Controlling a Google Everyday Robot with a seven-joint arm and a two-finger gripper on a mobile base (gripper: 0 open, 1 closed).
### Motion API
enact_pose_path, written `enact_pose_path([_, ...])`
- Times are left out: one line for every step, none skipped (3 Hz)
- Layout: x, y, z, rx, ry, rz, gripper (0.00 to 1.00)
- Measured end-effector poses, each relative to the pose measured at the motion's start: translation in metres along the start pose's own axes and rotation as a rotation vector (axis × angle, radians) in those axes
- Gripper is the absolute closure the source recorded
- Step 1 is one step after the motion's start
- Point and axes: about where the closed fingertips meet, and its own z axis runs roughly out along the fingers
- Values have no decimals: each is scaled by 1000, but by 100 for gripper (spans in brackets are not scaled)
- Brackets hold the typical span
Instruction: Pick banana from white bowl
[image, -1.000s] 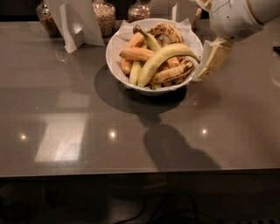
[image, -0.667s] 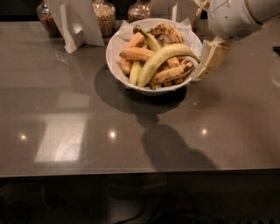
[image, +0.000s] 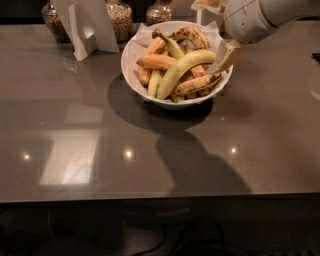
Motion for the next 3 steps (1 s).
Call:
enact_pose_path([6, -3, 14, 2, 8, -74, 49])
enact_pose_path([9, -4, 23, -8, 11, -117, 49])
enact_pose_path([12, 0, 30, -28, 11, -141, 44])
